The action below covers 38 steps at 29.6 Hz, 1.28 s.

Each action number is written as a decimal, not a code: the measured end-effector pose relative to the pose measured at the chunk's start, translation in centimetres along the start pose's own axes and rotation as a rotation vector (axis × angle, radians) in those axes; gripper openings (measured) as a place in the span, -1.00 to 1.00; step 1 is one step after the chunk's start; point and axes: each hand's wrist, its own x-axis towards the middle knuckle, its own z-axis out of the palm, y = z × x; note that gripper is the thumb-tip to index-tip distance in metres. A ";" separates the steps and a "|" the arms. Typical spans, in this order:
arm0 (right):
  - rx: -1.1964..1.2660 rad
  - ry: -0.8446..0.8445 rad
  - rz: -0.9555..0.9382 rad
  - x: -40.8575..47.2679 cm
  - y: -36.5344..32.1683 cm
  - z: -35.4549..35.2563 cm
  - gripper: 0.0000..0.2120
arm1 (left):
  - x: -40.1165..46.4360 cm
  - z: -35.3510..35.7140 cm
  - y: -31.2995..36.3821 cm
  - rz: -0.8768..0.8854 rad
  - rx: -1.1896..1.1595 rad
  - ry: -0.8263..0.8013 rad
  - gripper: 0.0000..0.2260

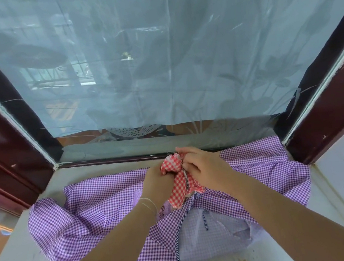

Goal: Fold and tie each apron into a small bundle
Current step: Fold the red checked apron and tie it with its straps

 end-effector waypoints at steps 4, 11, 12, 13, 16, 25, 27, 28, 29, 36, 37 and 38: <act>0.195 -0.040 0.143 -0.3 1.0 0.9 -0.82 | -1.0 0.8 -1.7 -0.061 -0.306 -0.009 -0.74; 0.216 -0.020 0.128 -1.1 0.3 0.9 -0.71 | -2.2 0.0 -2.0 0.144 -0.164 -0.065 -0.73; 0.187 0.001 0.122 -1.2 0.2 0.8 -0.72 | -2.3 -0.4 -1.9 0.139 -0.221 -0.099 -0.75; 0.154 0.031 0.115 -1.3 0.1 0.6 -0.75 | -2.3 -0.8 -1.8 0.134 -0.307 -0.158 -0.80; 0.156 0.183 0.060 -2.1 0.0 -0.4 -0.79 | -1.9 -2.0 -1.8 0.157 -0.605 -0.470 -0.53; -0.129 0.311 -0.494 -2.0 -2.7 -2.1 -0.83 | -0.6 -3.9 2.0 0.246 -0.684 -0.224 -0.91; -0.138 0.354 -0.497 -1.8 -2.4 -3.0 -0.84 | -1.5 -3.9 2.8 0.450 -0.557 -0.056 -0.84; -0.149 0.372 -0.493 -1.8 -2.4 -3.5 -0.85 | -1.7 -3.8 3.0 0.516 -0.538 0.004 -0.78; -0.164 0.380 -0.499 -1.8 -2.5 -3.8 -0.85 | -1.9 -3.7 3.2 0.537 -0.564 0.034 -0.73; -0.366 0.300 -0.671 -2.3 -2.1 -3.9 -0.91 | -1.0 -4.0 2.8 0.127 -0.740 -0.372 -0.93; -0.370 0.294 -0.682 -2.5 -2.0 -3.8 -0.91 | -1.0 -3.8 2.6 0.166 -0.667 -0.346 -0.95; -0.364 0.291 -0.675 -2.5 -1.8 -3.7 -0.91 | -1.1 -3.5 2.5 0.217 -0.592 -0.291 -0.97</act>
